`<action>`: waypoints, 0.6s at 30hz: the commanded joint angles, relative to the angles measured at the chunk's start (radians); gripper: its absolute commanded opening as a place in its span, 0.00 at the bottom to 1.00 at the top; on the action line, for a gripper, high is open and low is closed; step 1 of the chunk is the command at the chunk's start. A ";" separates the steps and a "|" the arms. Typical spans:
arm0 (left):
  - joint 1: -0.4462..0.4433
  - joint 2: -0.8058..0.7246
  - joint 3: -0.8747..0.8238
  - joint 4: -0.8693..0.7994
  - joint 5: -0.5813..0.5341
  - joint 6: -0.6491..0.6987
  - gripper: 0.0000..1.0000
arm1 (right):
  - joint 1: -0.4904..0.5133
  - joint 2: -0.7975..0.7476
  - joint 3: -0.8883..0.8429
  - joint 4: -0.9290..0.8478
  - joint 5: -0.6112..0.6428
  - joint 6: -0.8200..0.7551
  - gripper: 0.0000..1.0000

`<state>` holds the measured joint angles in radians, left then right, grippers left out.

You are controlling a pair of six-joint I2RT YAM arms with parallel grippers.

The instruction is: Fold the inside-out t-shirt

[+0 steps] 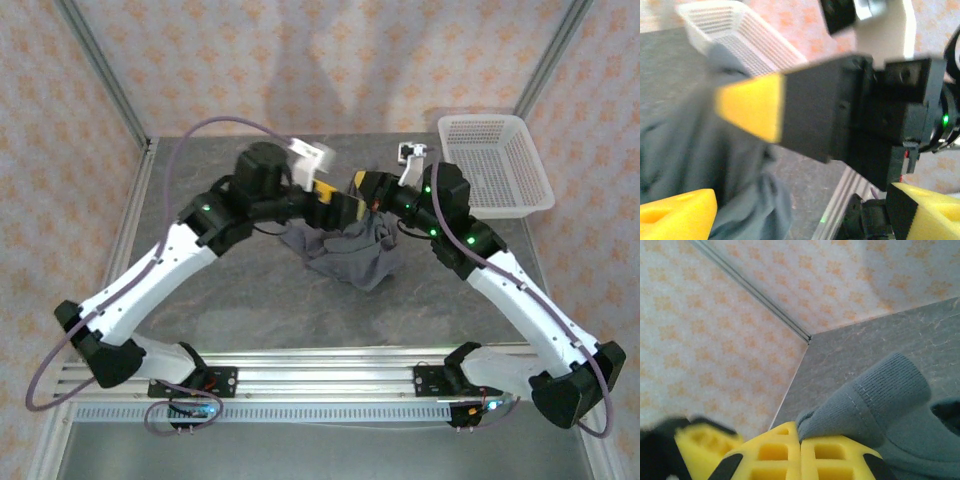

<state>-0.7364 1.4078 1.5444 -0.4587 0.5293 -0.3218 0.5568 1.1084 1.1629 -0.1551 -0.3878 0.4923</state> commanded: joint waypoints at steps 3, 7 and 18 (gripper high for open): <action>0.006 0.152 -0.197 0.179 -0.112 -0.002 0.85 | -0.001 -0.027 0.117 0.110 0.107 0.139 0.00; 0.003 0.225 -0.300 0.188 -0.282 -0.015 0.84 | -0.013 -0.025 0.217 0.089 0.254 0.237 0.00; 0.201 0.131 -0.513 0.059 -0.545 -0.115 0.87 | -0.202 0.019 0.553 0.032 0.372 0.366 0.00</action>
<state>-0.5892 1.5669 1.0981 -0.3012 0.0822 -0.4099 0.3943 1.1557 1.5948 -0.2939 -0.0692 0.8078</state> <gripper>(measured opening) 0.864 0.041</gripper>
